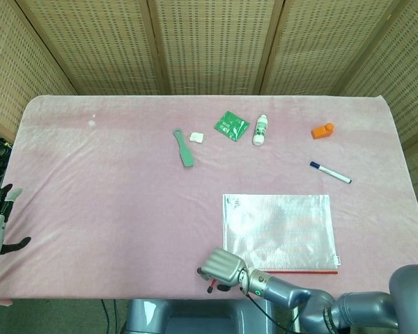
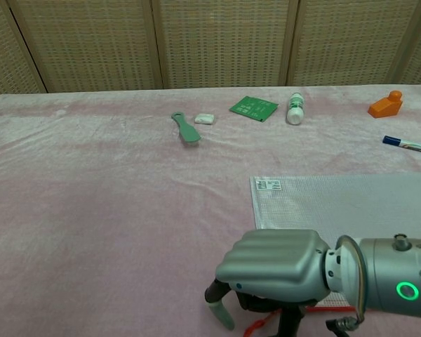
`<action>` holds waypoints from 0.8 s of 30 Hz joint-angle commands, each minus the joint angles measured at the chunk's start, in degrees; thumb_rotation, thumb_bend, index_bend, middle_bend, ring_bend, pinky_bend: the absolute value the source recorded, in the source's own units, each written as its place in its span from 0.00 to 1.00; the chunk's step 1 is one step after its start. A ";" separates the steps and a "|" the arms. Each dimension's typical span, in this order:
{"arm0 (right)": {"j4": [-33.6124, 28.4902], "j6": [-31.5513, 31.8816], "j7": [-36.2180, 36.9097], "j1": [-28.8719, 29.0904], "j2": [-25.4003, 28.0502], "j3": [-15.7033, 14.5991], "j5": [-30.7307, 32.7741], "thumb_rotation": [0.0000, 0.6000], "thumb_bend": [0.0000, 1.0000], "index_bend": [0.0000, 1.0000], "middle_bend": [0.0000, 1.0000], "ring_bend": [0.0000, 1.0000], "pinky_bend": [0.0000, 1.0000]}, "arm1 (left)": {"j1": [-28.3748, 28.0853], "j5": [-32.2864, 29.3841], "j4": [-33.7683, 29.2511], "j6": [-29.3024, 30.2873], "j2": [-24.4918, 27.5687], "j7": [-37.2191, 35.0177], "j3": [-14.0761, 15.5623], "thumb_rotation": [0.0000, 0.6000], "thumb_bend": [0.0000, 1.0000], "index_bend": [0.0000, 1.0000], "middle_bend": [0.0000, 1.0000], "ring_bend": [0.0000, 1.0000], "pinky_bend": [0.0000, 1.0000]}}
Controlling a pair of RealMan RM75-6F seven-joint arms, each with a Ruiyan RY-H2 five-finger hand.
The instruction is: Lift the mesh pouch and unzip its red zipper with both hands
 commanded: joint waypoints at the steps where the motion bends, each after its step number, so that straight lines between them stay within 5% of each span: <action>1: 0.13 0.16 -0.39 0.06 -0.31 -0.23 0.45 1.00 0.45 0.52 0.99 0.95 1.00 | -0.02 0.00 -0.01 -0.07 0.02 0.01 0.03 1.00 0.00 0.00 0.00 0.00 0.00; 24: 0.54 2.55 0.64 0.42 -0.66 -1.17 0.32 1.00 0.72 0.72 0.99 0.96 1.00 | -0.06 0.04 -0.21 -0.19 0.62 -1.26 0.02 1.00 0.00 0.00 0.00 0.00 0.00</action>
